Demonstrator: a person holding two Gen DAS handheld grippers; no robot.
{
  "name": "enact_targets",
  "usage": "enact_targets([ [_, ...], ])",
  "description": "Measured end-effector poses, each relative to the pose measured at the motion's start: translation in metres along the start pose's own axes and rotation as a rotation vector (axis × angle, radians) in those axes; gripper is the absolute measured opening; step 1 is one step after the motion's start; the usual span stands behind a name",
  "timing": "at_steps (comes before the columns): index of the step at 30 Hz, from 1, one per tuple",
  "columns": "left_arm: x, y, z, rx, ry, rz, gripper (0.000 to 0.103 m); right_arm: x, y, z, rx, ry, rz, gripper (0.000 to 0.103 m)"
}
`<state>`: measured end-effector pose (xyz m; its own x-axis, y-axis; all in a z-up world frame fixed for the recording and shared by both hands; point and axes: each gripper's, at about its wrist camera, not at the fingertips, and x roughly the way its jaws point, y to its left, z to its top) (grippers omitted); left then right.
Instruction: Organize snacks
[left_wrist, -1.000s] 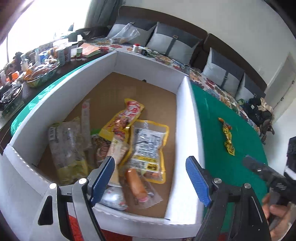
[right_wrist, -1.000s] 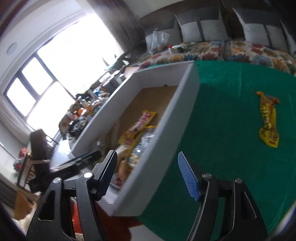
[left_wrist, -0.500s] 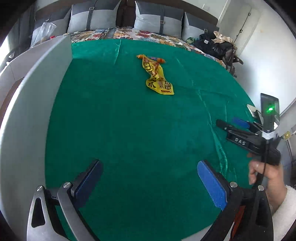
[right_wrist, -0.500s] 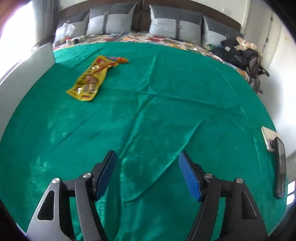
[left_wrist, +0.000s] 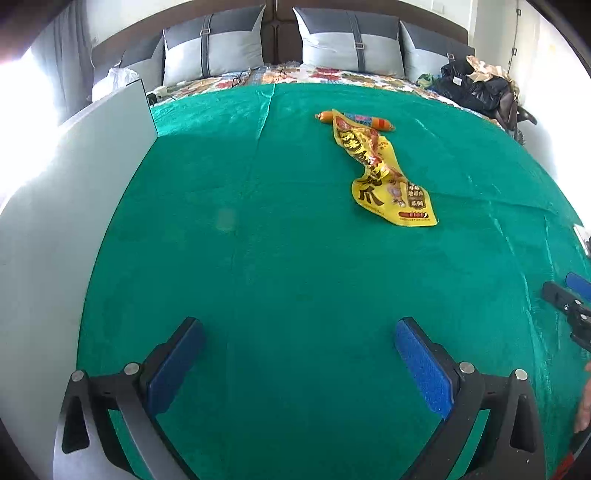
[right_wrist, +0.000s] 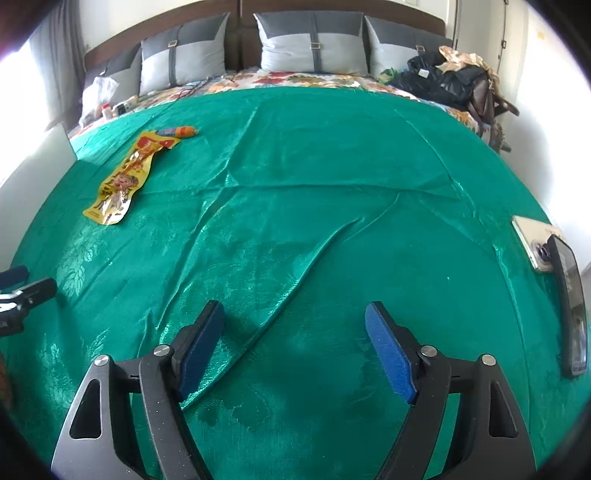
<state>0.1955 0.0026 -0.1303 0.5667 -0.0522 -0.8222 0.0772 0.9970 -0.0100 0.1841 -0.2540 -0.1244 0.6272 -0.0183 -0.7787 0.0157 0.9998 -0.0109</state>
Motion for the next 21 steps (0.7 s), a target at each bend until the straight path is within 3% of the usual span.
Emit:
enact_targets([
  [9,0.0035,0.0019,-0.0018,-0.001,-0.015,0.010,0.103,0.0020,0.0006,-0.0021,-0.010,0.008,0.010,0.090],
  [21,0.0031,0.0017,-0.0019,0.000,-0.012,0.007,0.103,0.0015,0.0007,-0.0024,-0.010,0.009,0.012,0.092],
])
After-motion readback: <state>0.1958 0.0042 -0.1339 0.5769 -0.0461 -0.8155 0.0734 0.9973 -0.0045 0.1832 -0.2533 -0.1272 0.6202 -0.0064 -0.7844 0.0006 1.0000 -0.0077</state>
